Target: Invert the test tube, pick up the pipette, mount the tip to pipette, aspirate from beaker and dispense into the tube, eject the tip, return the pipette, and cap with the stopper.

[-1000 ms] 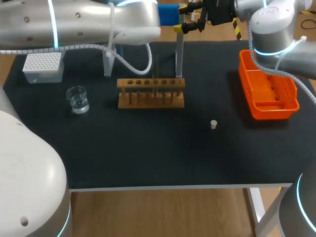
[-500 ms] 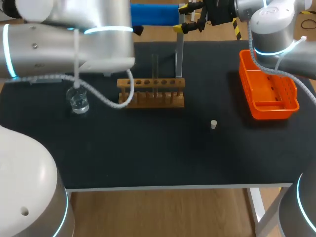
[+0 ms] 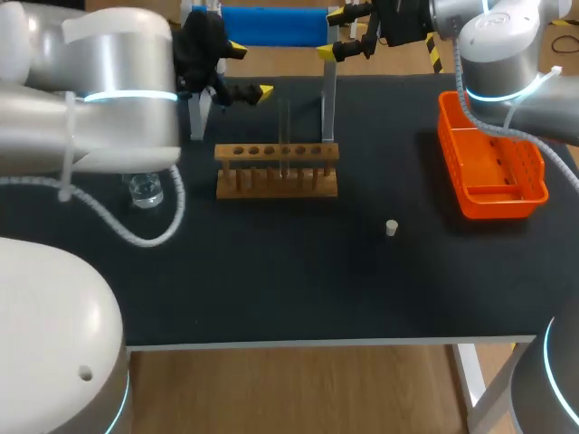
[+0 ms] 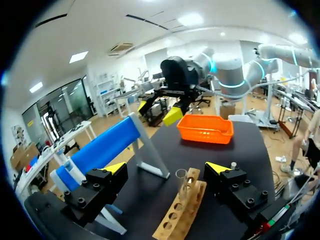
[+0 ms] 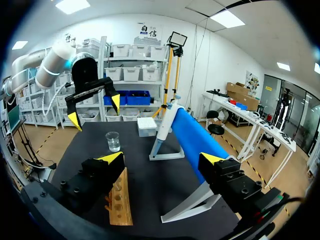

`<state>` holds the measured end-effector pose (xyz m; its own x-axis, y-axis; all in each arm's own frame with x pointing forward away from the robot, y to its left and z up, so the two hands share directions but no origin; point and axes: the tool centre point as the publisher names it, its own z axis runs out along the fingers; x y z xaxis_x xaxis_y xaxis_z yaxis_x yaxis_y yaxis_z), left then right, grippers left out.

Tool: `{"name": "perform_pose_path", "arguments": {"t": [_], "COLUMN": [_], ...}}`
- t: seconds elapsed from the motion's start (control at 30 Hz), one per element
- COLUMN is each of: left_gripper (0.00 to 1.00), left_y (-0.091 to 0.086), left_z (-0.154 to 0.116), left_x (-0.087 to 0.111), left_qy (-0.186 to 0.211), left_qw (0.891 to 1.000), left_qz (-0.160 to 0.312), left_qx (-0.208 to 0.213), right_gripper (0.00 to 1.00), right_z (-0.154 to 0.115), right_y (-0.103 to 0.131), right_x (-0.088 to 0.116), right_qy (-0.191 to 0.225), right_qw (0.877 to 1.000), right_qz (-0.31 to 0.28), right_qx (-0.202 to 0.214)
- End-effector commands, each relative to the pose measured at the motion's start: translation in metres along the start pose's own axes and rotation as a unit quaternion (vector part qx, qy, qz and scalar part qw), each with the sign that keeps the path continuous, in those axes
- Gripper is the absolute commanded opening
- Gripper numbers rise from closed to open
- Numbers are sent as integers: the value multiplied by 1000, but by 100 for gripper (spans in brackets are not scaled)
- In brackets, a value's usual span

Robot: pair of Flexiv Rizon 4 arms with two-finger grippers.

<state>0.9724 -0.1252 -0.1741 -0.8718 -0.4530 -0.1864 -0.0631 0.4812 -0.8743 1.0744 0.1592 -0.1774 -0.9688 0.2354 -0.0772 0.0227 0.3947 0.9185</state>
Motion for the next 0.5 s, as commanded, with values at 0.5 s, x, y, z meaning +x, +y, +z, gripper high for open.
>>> {"name": "perform_pose_path", "arguments": {"t": [0.5], "left_gripper": [100], "left_y": [26], "left_z": [26], "left_x": [15], "left_qy": [143], "left_qw": [988], "left_qz": [32], "left_qx": [39], "right_gripper": [100], "right_z": [-1], "right_y": [0], "right_x": [-1], "right_qy": [1], "right_qw": [1000], "right_qz": [0], "right_qx": [0]}}
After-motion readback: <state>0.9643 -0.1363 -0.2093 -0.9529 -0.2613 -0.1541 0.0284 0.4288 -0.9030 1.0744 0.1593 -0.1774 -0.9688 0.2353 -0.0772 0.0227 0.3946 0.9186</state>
